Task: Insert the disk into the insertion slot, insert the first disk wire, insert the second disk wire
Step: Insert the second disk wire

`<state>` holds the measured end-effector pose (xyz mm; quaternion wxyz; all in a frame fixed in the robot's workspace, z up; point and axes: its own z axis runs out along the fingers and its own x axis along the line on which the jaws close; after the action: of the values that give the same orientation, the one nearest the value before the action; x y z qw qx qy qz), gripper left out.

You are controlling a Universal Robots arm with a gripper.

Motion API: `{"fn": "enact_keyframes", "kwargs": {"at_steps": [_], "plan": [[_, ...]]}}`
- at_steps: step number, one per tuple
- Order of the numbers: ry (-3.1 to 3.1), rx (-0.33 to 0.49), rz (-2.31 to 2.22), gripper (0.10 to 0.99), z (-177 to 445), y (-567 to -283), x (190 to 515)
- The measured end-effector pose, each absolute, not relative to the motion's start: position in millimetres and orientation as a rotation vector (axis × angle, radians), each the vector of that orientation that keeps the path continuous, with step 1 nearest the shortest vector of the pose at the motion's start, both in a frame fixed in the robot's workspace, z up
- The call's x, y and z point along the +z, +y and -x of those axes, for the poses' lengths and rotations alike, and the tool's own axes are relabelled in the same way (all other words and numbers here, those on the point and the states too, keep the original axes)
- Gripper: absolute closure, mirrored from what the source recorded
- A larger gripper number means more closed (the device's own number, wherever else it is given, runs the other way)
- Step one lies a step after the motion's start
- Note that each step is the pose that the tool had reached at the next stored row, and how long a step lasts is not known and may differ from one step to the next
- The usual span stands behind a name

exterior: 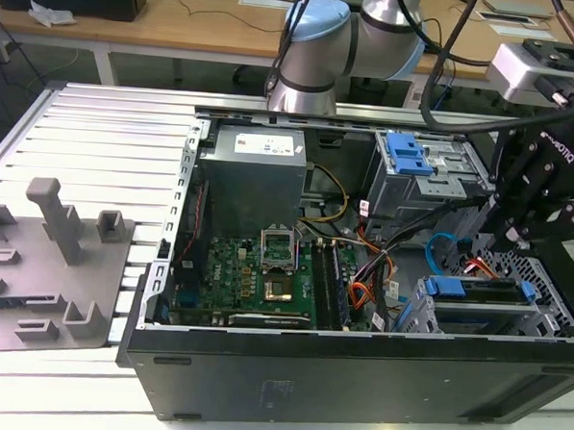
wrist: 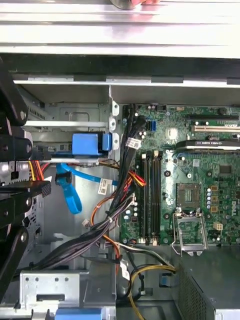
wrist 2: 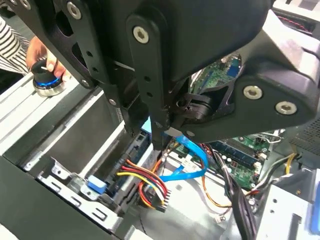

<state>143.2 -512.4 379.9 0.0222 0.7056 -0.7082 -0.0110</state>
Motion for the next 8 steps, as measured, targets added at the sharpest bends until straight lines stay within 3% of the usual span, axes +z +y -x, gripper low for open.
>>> {"fn": "enact_keyframes", "kwargs": {"at_steps": [8], "plan": [[-2.172, -0.031, -2.205, 0.784, -121.2, -508.9, 361.9]]}}
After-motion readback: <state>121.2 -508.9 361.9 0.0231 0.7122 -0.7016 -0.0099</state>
